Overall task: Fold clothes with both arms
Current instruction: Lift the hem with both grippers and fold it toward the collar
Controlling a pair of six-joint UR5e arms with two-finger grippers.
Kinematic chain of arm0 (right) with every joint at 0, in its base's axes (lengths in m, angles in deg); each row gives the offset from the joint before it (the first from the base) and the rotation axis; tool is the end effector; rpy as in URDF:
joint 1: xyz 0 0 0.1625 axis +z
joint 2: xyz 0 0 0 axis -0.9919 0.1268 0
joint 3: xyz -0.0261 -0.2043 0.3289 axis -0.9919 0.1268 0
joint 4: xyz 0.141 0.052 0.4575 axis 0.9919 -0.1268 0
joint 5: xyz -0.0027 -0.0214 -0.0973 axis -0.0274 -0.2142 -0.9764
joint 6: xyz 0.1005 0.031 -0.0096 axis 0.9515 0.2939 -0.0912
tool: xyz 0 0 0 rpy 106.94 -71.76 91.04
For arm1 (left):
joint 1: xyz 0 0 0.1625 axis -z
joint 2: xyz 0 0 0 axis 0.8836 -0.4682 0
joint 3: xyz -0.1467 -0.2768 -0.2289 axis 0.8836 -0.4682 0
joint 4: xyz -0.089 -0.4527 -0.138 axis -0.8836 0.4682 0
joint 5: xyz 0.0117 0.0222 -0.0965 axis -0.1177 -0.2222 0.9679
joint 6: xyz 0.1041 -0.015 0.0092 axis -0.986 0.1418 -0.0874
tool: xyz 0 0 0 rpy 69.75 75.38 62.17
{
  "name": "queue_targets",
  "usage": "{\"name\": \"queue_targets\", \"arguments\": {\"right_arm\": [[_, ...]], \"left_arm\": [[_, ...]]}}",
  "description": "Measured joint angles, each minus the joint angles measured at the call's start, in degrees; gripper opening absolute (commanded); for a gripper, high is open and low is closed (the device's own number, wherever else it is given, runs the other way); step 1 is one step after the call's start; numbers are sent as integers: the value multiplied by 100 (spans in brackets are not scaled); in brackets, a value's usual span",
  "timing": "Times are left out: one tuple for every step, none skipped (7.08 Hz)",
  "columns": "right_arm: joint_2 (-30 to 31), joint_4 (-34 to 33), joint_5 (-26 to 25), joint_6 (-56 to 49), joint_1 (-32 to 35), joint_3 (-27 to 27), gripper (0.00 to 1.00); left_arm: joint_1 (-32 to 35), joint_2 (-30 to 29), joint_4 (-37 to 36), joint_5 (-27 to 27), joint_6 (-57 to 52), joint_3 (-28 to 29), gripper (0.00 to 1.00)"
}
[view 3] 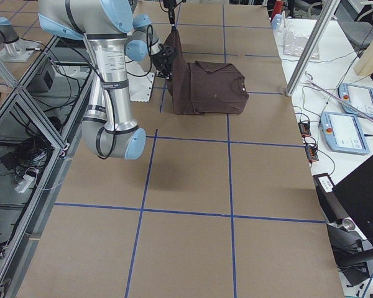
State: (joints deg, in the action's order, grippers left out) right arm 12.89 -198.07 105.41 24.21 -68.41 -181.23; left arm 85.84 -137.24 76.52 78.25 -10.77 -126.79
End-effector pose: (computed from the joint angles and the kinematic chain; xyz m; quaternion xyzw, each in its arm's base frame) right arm -0.3814 -0.2529 0.0912 0.0630 -0.4060 0.2863 0.8656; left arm 0.3189 -0.2687 0.0941 0.0760 0.4665 -0.0642 0.8789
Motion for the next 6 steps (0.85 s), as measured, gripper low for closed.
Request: {"name": "queue_targets", "arguments": {"right_arm": [[-299, 33, 252, -282, 539, 422, 0], [-494, 63, 383, -513, 915, 765, 0], [-679, 94, 445, -675, 1188, 1119, 0], [-837, 249, 469, -787, 1381, 1506, 0], [-931, 686, 475, -841, 1516, 1995, 0], [-983, 1279, 473, -865, 1611, 2546, 0]], "left_arm": [[532, -253, -7, 84, -403, 394, 0], [939, -591, -3, 123, -712, 914, 0], [1254, -979, 55, 137, -972, 1566, 0], [1479, -1272, 240, 135, -1172, 2183, 0], [1648, -1418, 599, 128, -1293, 2748, 0], [1779, -1494, 1058, 120, -1353, 3304, 0]]}}
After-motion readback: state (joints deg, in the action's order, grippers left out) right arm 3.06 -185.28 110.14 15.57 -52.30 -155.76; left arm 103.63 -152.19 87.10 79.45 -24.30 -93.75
